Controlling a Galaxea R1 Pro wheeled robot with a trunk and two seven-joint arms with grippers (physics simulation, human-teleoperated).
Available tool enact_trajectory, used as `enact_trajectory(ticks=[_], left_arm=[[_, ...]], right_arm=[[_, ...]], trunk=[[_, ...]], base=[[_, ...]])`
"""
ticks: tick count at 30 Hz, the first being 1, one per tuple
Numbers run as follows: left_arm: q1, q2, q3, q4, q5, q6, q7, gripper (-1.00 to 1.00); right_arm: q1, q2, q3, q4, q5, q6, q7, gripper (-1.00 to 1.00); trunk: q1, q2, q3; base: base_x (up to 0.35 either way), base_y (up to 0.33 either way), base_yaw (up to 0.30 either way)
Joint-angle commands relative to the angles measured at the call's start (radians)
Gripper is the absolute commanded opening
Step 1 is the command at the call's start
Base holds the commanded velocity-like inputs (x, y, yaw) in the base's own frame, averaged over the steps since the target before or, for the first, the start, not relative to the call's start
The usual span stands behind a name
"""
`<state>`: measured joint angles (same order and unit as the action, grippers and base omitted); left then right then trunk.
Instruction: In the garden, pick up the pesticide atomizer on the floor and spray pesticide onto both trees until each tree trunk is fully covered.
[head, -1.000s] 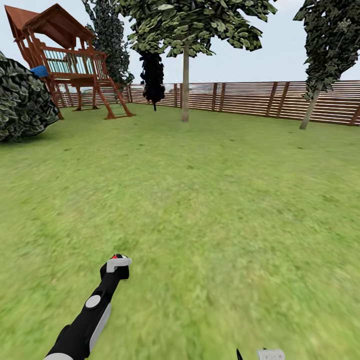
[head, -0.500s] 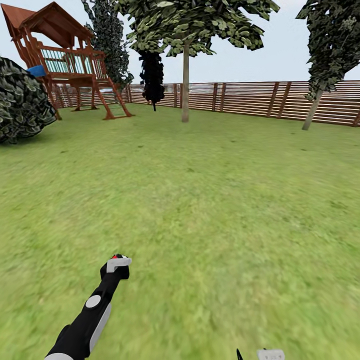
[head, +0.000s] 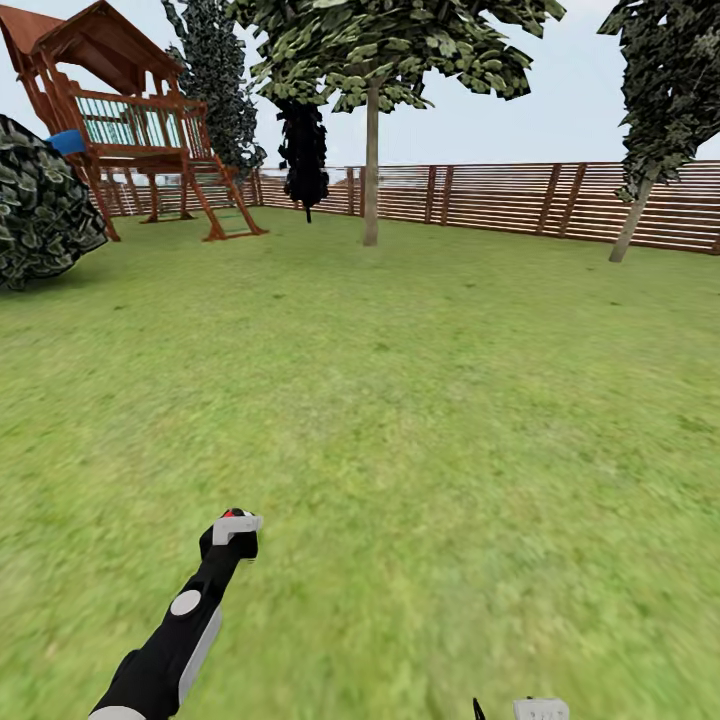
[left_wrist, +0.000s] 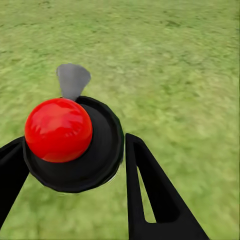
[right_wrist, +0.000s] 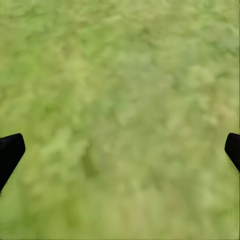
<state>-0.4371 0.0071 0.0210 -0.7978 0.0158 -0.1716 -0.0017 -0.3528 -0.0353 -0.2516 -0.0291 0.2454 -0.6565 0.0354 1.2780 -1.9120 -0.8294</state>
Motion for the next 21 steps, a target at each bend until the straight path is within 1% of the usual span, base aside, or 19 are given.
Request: enact_trajectory(ticks=[1, 21], left_arm=[[0.000, -0.001, -0.001, 0.000, -0.001, -0.001, 0.002, -1.00], [0.000, -0.004, -0.001, 0.000, -0.002, 0.003, 0.005, -1.00]], right_arm=[[0.000, 0.000, 0.000, 0.000, 0.000, 0.000, 0.000, 1.00], [0.000, 0.000, 0.000, 0.000, 0.000, 0.000, 0.000, 1.00]], trunk=[[0.000, 0.000, 0.000], [0.000, 0.000, 0.000]], base=[[0.340, 0.000, 0.000], [0.340, 0.000, 0.000]])
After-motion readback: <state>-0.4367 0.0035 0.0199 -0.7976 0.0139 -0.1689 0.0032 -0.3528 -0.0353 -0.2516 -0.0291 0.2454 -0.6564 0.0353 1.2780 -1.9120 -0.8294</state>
